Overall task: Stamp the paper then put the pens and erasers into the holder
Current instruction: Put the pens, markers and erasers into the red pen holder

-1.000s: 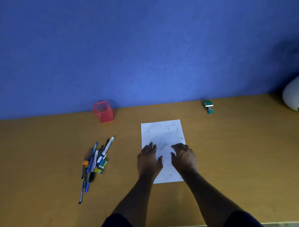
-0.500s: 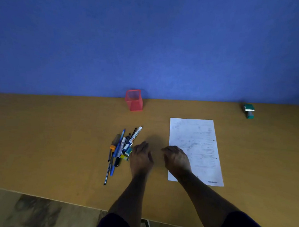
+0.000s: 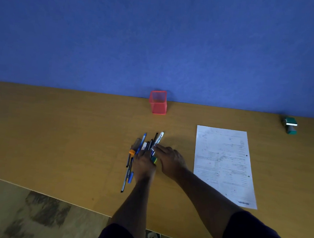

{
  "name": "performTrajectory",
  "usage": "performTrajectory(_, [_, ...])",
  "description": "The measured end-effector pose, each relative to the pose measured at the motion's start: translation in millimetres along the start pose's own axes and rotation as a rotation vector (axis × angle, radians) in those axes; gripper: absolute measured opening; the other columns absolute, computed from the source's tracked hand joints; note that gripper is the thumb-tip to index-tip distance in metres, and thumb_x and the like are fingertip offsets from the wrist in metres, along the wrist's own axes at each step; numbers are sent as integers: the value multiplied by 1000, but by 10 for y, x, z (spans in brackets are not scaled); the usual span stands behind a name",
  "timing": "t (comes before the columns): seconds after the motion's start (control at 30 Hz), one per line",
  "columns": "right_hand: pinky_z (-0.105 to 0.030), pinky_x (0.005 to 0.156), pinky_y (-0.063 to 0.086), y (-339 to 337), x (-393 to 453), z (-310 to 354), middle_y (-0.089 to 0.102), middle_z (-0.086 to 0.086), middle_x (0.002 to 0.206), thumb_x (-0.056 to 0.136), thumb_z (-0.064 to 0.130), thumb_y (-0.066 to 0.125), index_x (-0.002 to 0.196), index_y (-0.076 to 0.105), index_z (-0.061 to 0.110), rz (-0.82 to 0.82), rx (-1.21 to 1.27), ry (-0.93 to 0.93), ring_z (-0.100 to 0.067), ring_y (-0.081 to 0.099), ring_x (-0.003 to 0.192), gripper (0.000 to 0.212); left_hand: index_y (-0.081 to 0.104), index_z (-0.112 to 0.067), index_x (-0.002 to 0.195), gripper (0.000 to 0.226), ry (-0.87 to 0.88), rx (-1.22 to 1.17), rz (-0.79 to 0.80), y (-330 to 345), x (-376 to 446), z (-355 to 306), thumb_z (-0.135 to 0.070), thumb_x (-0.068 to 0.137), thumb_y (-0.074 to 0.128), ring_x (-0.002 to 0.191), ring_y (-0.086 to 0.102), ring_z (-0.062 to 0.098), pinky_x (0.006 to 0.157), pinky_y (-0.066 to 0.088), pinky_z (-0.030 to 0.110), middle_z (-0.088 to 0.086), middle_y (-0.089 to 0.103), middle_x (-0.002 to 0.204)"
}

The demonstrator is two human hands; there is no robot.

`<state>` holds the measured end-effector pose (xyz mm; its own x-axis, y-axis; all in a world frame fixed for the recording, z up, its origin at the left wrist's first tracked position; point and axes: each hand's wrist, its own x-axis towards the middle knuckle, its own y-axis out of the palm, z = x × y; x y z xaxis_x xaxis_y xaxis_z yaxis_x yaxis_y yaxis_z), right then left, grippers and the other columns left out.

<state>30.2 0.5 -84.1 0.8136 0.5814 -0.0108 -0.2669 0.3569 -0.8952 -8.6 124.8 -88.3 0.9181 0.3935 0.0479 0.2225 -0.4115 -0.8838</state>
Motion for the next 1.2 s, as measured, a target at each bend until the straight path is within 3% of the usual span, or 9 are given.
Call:
performTrajectory(0.13, [-41,100,47,52,127,0,35,7,157,85,3,51,150,34,26,46,-18,11,-24,49,126,71,73,-12,117,36,48,-22,3,-8,45,-7,1,90,55,100,65,33,78,55,44,10,72,104])
performTrajectory(0.33, [-38,95,49,75,202,-65,52,0,142,88,2,52,135,53,18,18,-85,3,-24,53,122,50,78,-11,95,16,66,-51,20,-42,141,38,-14,87,65,90,67,34,77,54,41,9,74,90])
performTrajectory(0.47, [-39,88,53,22,279,-102,56,-3,131,88,3,51,126,58,15,26,-162,-28,-26,57,114,41,80,-14,87,17,80,-47,-6,-66,248,74,-4,85,66,111,64,32,82,54,41,8,74,88])
performTrajectory(0.6, [-39,87,53,-14,356,-135,53,-7,127,92,10,46,122,60,16,36,-214,-38,-26,57,113,34,73,-17,63,19,100,-2,-40,-67,339,79,-1,73,73,102,64,31,63,51,34,5,65,83])
performTrajectory(0.7, [-39,82,55,-38,379,-171,53,-8,123,92,10,44,118,60,14,28,-235,-27,-26,59,107,31,75,-20,69,12,61,-29,-10,-35,380,109,-13,79,75,90,59,23,58,41,27,1,58,91])
performTrajectory(0.87, [-38,82,56,-86,390,-229,56,-5,122,92,5,46,119,60,15,35,-262,-31,-25,62,103,32,72,-10,69,10,112,-35,11,-28,439,88,-8,72,82,84,62,27,72,53,40,6,61,78])
performTrajectory(1.03, [-33,67,59,-155,346,-305,65,-3,108,81,6,68,111,66,16,14,-365,-62,-22,68,89,32,77,-15,81,11,116,145,102,6,546,18,-21,81,69,97,59,23,78,46,34,2,69,80])
performTrajectory(1.13, [-38,75,59,-159,368,-346,62,-6,119,87,6,62,123,61,15,69,-359,-98,-26,65,101,37,78,-21,90,16,86,161,117,24,609,-39,-27,84,63,103,58,23,82,41,32,-2,70,92])
performTrajectory(1.2, [-33,70,59,-176,363,-366,65,-1,113,84,10,69,118,64,20,11,-365,-110,-20,67,94,36,77,-21,92,20,76,163,119,43,629,-65,-31,84,63,101,59,26,84,41,34,-1,71,94])
